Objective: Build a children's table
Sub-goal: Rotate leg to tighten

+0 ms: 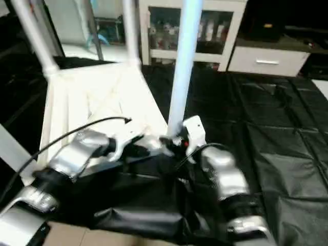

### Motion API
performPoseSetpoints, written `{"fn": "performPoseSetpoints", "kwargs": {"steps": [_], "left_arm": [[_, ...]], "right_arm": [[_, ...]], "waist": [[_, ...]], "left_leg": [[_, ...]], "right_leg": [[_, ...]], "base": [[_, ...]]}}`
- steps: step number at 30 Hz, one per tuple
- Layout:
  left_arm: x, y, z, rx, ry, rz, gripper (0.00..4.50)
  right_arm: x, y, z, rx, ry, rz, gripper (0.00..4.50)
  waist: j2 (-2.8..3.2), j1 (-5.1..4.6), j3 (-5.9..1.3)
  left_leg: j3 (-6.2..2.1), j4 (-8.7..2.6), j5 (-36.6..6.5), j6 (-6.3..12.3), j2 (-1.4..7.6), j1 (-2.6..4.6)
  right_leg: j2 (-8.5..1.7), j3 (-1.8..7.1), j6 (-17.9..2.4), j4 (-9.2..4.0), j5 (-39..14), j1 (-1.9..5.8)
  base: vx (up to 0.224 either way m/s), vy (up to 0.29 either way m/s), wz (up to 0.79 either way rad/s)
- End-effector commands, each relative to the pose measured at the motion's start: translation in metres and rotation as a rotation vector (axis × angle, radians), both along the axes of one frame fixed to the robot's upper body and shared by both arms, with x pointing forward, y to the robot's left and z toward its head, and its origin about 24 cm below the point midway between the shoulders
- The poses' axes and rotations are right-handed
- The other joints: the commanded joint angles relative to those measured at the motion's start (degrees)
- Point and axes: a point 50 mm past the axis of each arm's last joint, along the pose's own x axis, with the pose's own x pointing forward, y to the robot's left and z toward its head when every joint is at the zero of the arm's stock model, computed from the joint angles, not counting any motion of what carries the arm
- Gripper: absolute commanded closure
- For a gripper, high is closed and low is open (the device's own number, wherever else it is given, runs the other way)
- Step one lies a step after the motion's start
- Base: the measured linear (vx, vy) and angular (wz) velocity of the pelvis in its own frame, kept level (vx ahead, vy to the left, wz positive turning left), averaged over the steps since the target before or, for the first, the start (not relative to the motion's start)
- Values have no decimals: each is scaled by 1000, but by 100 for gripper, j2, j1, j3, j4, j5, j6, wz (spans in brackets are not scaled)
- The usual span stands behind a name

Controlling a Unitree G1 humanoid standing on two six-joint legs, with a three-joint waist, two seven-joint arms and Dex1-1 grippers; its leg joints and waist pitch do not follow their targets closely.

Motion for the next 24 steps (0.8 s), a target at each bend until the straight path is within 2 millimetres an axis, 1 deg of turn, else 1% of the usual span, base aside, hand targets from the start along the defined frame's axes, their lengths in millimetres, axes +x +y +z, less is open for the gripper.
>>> {"fn": "performPoseSetpoints", "kwargs": {"steps": [1, 2, 3, 4, 5, 6, 7, 8, 10, 11, 12, 13, 14, 15, 16, 17, 18, 19, 20, 21, 22, 23, 24], "left_arm": [[-2, 1, -13, 32, 40, 45, 450], [1, 0, -13, 31, 27, 67, 450], [2, -1, -12, 31, 21, 74, 450], [4, -4, -12, 32, 9, 91, 450], [6, -6, -12, 29, -1, 108, 450], [7, -7, -12, 28, -4, 118, 450], [8, -7, -13, 29, -6, 122, 450], [9, -8, -13, 31, -9, 135, 450], [9, -7, -14, 36, -12, 143, 450], [10, -6, -14, 38, -14, 148, 450], [10, -5, -14, 42, -15, 149, 450], [10, -5, -14, 42, -15, 149, 450], [10, -3, -15, 50, -17, 151, 450], [10, -3, -15, 50, -17, 151, 450], [10, -2, -15, 51, -17, 153, 450], [11, 0, -16, 54, -17, 154, 450], [10, 2, -16, 56, -18, 153, 450], [9, 4, -17, 57, -15, 148, 450], [9, 5, -17, 57, -13, 147, 450], [8, 6, -17, 57, -12, 144, 450], [8, 6, -18, 56, -9, 138, 450], [6, 7, -18, 55, -4, 131, 450], [6, 8, -19, 59, 0, 122, 450]], "right_arm": [[-5, 0, -20, -35, 113, -72, 181], [-3, 4, -21, -23, 124, -138, 181], [-2, 7, -22, -11, 134, -164, 181], [0, 13, -22, 19, 160, -224, 181], [1, 19, -24, 42, 191, -282, 181], [2, 22, -25, 47, 210, -310, 181], [2, 23, -26, 40, 217, -339, 181], [2, 25, -28, 1, 227, -412, 181], [4, 27, -28, -65, 202, -460, 181], [5, 28, -26, -99, 182, -479, 181], [5, 29, -25, -114, 169, -495, 181], [5, 29, -25, -114, 169, -495, 181], [7, 33, -21, -117, 141, -501, 181], [7, 33, -21, -117, 141, -501, 181], [8, 36, -20, -110, 137, -486, 181], [9, 39, -18, -115, 114, -462, 181], [9, 42, -15, -132, 88, -435, 181], [9, 44, -11, -131, 51, -408, 181], [9, 44, -10, -119, 42, -407, 181], [9, 44, -8, -115, 26, -395, 181], [9, 43, -6, -130, 1, -385, 147], [9, 40, -4, -143, -31, -393, 127], [9, 37, 0, -133, -43, -394, 113]], "waist": [[-48, 12, -212], [-40, -6, -213], [-35, -14, -218], [-36, -27, -220], [-28, -54, -223], [-48, -62, -225], [-29, -63, -226], [-50, -60, -231], [-28, -63, -228], [-30, -74, -237], [-43, -80, -238], [-43, -80, -238], [-46, -78, -243], [-46, -78, -243], [-44, -75, -246], [-23, -76, -246], [15, -77, -245], [25, -78, -249], [0, -83, -244], [-5, -80, -248], [12, -80, -251], [-21, -74, -255], [-12, -67, -254]], "left_leg": [[-184, -524, -1729, 55, 301, -18], [-181, -528, -1693, 63, 304, -27], [-186, -534, -1678, 61, 302, -32], [-194, -540, -1659, 50, 307, -54], [-192, -549, -1669, 4, 304, -49], [-191, -550, -1674, -2, 303, -50], [-199, -559, -1678, -11, 307, -59], [-188, -561, -1652, -24, 312, -47], [-192, -578, -1685, -71, 315, -51], [-192, -590, -1737, -152, 316, -47], [-188, -592, -1749, -158, 315, -51], [-188, -592, -1749, -158, 315, -51], [-174, -589, -1738, -136, 310, -49], [-174, -589, -1738, -136, 310, -49], [-161, -581, -1715, -100, 309, -41], [-162, -580, -1717, -97, 310, -39], [-163, -582, -1715, -107, 310, -43], [-160, -580, -1677, -110, 308, -51], [-149, -579, -1659, -89, 311, -56], [-150, -578, -1627, -76, 312, -56], [-140, -571, -1548, -48, 311, -54], [-131, -560, -1438, 3, 305, -65], [-131, -560, -1366, 27, 308, -76]], "right_leg": [[-409, 246, -548, -626, -3286, 171], [-402, 255, -559, -623, -3184, 157], [-401, 252, -585, -613, -3117, 162], [-398, 250, -604, -597, -3042, 179], [-398, 254, -626, -599, -2953, 161], [-393, 250, -643, -590, -2906, 165], [-399, 251, -664, -580, -2825, 176], [-402, 260, -679, -583, -2710, 161], [-396, 266, -710, -567, -2564, 154], [-384, 268, -719, -543, -2383, 157], [-380, 268, -724, -539, -2322, 160], [-380, 268, -724, -539, -2322, 160], [-387, 283, -764, -525, -2110, 164], [-387, 283, -764, -525, -2110, 164], [-384, 288, -819, -519, -1979, 166], [-385, 288, -841, -515, -1951, 165], [-385, 290, -853, -512, -1908, 173], [-381, 287, -896, -500, -1772, 195], [-381, 292, -901, -508, -1740, 198], [-385, 292, -921, -497, -1712, 204], [-384, 295, -959, -493, -1633, 211], [-389, 296, -993, -487, -1587, 227], [-395, 300, -1004, -478, -1561, 236]], "base": [[0, 0, 0], [0, 0, 0], [0, 0, 0], [0, 0, 0], [0, 0, 0], [0, 0, 0], [0, 0, 0], [0, 0, 0], [0, 0, 0], [0, 0, 0], [0, 0, 0], [0, 0, 0], [0, 0, 0], [0, 0, 0], [0, 0, 0], [0, 0, 0], [0, 0, 0], [0, 0, 0], [0, 0, 0], [0, 0, 0], [0, 0, 0], [0, 0, 0], [0, 0, 0]]}}
